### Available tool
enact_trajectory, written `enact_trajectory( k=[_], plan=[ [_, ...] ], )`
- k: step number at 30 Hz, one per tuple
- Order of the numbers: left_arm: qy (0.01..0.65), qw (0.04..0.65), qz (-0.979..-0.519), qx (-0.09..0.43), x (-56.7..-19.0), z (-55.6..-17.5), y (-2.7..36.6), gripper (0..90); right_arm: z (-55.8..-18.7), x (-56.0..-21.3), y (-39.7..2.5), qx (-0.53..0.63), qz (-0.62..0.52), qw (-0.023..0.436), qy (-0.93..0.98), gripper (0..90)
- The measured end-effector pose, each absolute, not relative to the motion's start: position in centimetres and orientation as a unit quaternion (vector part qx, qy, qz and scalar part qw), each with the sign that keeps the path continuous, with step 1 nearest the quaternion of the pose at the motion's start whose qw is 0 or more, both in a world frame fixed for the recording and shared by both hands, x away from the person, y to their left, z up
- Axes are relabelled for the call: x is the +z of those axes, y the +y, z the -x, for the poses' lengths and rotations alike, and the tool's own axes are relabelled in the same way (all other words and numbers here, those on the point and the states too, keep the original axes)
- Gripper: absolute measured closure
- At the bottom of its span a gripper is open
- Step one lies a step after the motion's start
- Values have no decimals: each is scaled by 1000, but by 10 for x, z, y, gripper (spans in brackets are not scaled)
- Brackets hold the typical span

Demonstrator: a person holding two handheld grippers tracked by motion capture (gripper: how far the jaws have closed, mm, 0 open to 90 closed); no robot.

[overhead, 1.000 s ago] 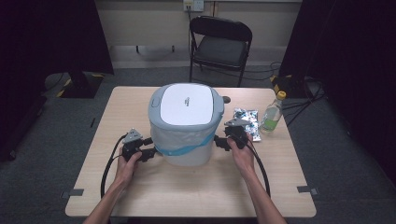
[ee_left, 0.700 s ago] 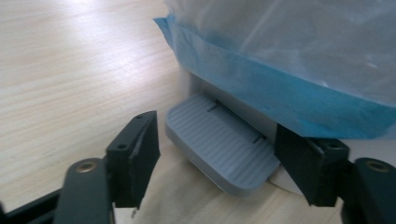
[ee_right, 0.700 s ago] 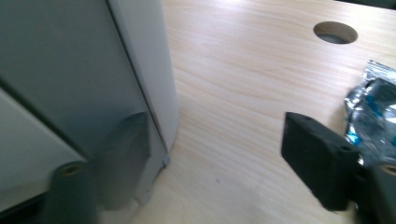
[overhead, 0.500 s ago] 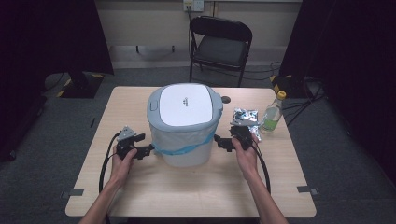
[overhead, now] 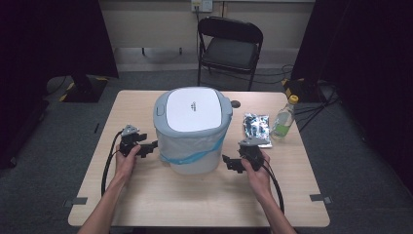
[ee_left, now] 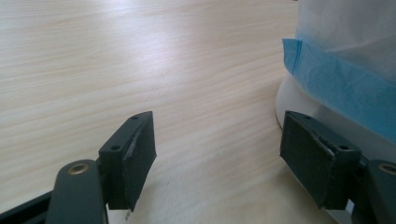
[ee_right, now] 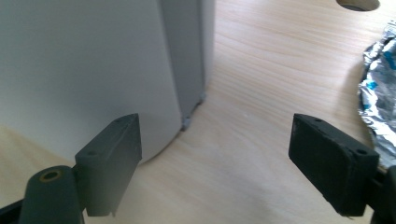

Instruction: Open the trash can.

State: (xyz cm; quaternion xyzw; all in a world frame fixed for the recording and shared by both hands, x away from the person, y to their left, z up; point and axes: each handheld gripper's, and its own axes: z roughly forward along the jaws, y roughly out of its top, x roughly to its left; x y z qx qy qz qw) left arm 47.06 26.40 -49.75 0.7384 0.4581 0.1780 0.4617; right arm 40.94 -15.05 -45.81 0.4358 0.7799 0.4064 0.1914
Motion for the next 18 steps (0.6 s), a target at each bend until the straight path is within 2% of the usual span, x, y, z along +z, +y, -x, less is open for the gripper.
enact_trajectory(
  k=[1,3,8,13,18],
  plan=[
    [461,458,-739,175,-499,-472,262,275,-407,-458,-150,411,-434,187,780,162],
    [457,454,-745,176,-499,-473,260,350,-404,-459,-148,412,-429,183,783,162],
    [437,437,-763,189,-498,-470,254,417,-404,-462,-144,410,-424,180,787,151],
    [416,431,-776,200,-498,-467,250,542,-406,-462,-145,411,-422,173,789,139],
    [404,432,-784,190,-497,-463,251,570,-414,-462,-149,409,-429,175,786,134]
  ],
)
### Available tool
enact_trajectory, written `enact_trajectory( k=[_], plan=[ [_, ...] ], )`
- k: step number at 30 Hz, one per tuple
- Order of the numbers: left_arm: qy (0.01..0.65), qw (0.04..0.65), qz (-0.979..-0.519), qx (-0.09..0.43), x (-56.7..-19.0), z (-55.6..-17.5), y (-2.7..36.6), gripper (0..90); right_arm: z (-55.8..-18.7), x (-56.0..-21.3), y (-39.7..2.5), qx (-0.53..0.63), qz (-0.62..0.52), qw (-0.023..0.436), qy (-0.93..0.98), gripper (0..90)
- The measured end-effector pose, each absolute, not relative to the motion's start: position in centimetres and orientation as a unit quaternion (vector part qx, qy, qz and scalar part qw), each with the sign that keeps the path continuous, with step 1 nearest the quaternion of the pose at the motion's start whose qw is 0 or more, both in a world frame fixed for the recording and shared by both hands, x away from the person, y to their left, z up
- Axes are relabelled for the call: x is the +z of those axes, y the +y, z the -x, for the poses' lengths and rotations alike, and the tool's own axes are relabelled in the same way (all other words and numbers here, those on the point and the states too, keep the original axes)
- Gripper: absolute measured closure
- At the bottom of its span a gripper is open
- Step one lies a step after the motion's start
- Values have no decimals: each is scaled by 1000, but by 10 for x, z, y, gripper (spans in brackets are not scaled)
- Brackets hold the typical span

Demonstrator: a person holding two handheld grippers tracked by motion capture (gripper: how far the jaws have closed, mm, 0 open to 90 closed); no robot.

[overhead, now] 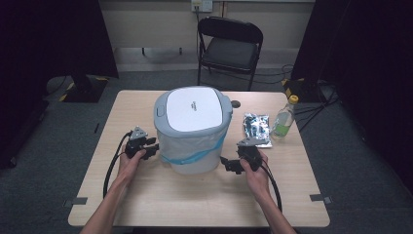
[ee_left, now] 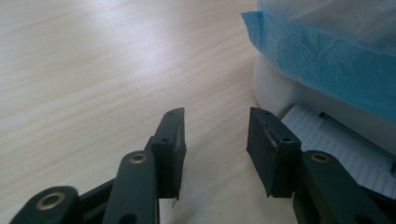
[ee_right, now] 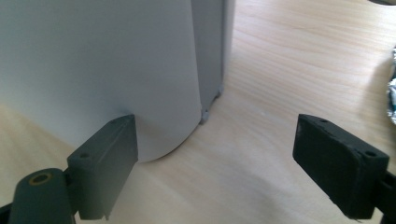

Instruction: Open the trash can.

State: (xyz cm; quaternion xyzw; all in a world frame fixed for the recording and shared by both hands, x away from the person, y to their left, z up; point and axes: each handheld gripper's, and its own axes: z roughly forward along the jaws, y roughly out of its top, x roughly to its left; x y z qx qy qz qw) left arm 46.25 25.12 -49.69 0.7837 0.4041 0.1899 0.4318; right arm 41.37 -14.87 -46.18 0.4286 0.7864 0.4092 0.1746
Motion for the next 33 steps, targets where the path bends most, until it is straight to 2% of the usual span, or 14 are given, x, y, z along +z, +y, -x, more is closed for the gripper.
enact_trajectory(
  k=[9,10,13,15,18,21,26,29,31,33],
  plan=[
    [393,430,-795,172,-495,-445,254,572,-431,-464,-152,416,-443,186,772,176],
    [389,439,-795,155,-497,-441,255,572,-434,-466,-152,422,-447,189,766,236],
    [381,438,-796,168,-498,-434,252,546,-437,-475,-146,410,-456,203,764,321],
    [379,436,-798,171,-497,-432,251,579,-439,-477,-145,411,-461,199,761,323],
    [374,444,-801,146,-498,-424,247,576,-442,-476,-145,408,-461,205,761,327],
    [357,431,-817,139,-496,-419,241,549,-446,-476,-144,407,-464,217,756,361],
    [353,440,-816,122,-497,-406,240,544,-449,-473,-135,393,-470,233,755,442],
    [345,441,-820,117,-497,-401,239,522,-449,-472,-133,394,-469,232,756,442],
    [345,452,-813,129,-497,-396,244,440,-447,-471,-133,402,-467,223,755,357],
    [357,448,-808,136,-497,-397,246,368,-446,-470,-135,402,-462,218,760,335]
  ],
)
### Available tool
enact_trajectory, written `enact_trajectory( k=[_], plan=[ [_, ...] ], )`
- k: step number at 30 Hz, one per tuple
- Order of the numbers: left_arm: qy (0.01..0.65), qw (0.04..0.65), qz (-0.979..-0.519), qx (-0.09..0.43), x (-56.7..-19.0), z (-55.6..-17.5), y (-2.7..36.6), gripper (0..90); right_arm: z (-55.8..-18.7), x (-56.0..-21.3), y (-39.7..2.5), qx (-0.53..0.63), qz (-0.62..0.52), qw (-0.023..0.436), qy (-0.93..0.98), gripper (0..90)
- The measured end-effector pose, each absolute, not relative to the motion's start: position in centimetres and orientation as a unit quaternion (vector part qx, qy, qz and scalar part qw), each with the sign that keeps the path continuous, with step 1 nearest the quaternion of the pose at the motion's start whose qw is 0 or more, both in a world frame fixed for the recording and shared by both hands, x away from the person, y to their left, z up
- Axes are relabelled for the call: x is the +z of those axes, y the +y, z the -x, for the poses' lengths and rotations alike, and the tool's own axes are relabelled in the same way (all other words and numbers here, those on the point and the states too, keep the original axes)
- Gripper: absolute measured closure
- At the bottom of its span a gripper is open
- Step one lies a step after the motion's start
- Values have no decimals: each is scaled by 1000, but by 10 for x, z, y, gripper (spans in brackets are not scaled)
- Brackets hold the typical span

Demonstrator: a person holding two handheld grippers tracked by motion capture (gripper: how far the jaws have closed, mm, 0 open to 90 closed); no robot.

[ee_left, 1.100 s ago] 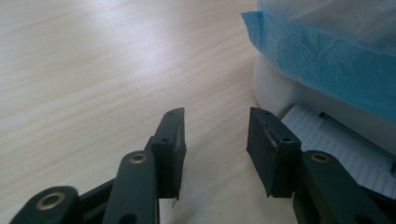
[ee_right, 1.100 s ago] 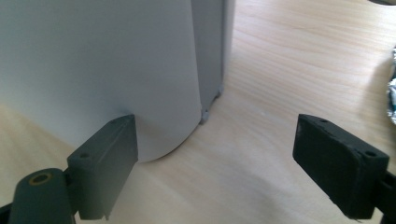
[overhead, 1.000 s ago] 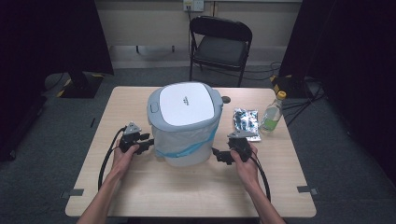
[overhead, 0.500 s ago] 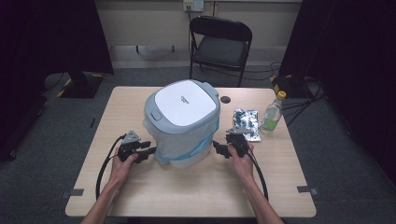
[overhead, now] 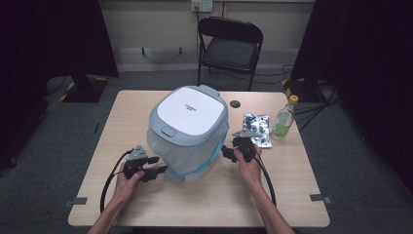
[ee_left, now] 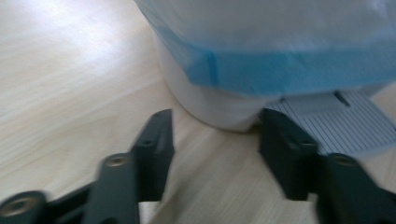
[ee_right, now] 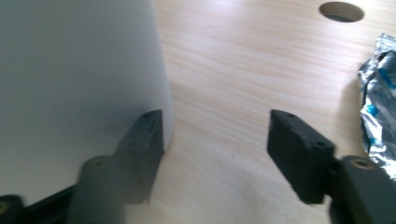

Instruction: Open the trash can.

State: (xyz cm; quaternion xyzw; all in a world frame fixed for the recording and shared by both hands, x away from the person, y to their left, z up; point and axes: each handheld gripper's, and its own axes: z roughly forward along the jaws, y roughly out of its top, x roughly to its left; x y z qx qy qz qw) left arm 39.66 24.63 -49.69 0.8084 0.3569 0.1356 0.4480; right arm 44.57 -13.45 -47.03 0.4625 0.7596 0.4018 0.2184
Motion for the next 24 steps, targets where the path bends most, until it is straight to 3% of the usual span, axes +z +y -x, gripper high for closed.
enact_trajectory(
  k=[1,3,8,18,21,22,24],
  plan=[
    [379,426,-805,164,-498,-400,252,361,-442,-468,-137,398,-455,209,769,243],
    [405,426,-794,158,-499,-405,261,351,-437,-466,-140,408,-450,195,770,194],
    [460,425,-760,175,-498,-423,272,338,-431,-462,-139,418,-451,195,764,200],
    [459,432,-757,170,-487,-455,262,307,-428,-461,-140,424,-446,194,764,204],
    [434,464,-756,156,-482,-457,251,306,-429,-461,-140,427,-449,186,763,200],
    [426,467,-759,158,-482,-455,248,341,-429,-461,-140,427,-448,185,763,200],
    [415,465,-766,159,-481,-454,246,512,-430,-461,-140,428,-449,186,762,202]
  ],
)
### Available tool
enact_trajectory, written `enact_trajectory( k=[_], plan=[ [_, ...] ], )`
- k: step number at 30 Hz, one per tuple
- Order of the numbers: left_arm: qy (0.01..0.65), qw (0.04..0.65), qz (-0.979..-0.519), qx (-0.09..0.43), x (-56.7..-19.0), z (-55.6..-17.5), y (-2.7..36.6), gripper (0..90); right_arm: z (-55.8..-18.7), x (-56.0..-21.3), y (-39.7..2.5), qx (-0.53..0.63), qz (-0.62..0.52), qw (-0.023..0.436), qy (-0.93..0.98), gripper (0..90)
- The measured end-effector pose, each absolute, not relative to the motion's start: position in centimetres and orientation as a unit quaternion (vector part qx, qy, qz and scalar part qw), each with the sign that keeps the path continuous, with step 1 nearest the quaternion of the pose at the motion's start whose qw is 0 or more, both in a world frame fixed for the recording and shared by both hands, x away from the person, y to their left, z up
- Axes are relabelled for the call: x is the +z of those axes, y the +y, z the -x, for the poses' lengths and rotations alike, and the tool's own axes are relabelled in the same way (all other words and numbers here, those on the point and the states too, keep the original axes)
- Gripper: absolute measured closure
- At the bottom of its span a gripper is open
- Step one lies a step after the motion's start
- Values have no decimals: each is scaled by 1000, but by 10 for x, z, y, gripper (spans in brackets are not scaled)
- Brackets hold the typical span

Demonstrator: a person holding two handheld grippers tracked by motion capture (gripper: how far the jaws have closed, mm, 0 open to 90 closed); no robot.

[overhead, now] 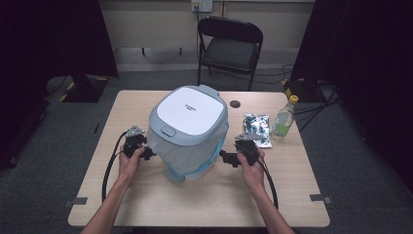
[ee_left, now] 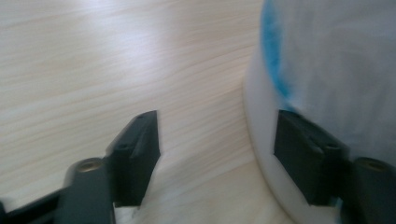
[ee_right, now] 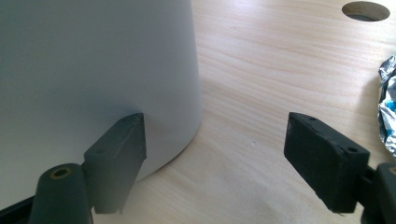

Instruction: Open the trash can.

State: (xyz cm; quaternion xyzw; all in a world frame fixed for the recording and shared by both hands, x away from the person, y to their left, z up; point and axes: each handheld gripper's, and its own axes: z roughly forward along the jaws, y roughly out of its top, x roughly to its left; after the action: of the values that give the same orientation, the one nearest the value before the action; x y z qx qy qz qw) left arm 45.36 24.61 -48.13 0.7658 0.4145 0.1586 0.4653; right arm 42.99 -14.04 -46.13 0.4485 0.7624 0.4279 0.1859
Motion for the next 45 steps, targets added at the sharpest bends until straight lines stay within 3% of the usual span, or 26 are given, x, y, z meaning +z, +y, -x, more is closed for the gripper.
enact_trajectory(
  k=[6,7,10,14,16,21,27,36,43,45],
  plan=[
    [397,472,-775,140,-481,-443,248,599,-442,-463,-140,443,-435,185,761,294],
    [392,478,-775,130,-482,-437,249,599,-448,-461,-137,442,-434,195,761,375],
    [380,480,-781,119,-483,-427,249,592,-456,-459,-130,435,-438,205,759,450],
    [382,473,-781,145,-480,-418,249,490,-464,-459,-124,429,-447,213,755,429],
    [413,464,-767,157,-478,-420,253,457,-468,-458,-119,431,-455,218,748,404],
    [454,432,-760,173,-488,-431,267,432,-467,-452,-127,440,-452,215,746,226],
    [465,443,-747,174,-488,-450,259,376,-472,-445,-125,445,-452,220,741,276],
    [456,439,-744,215,-460,-463,256,360,-475,-443,-128,449,-452,216,740,231],
    [460,449,-737,208,-469,-470,248,323,-489,-447,-121,449,-460,213,736,314],
    [439,447,-749,215,-470,-469,242,322,-490,-447,-118,454,-458,211,735,381]
  ],
)
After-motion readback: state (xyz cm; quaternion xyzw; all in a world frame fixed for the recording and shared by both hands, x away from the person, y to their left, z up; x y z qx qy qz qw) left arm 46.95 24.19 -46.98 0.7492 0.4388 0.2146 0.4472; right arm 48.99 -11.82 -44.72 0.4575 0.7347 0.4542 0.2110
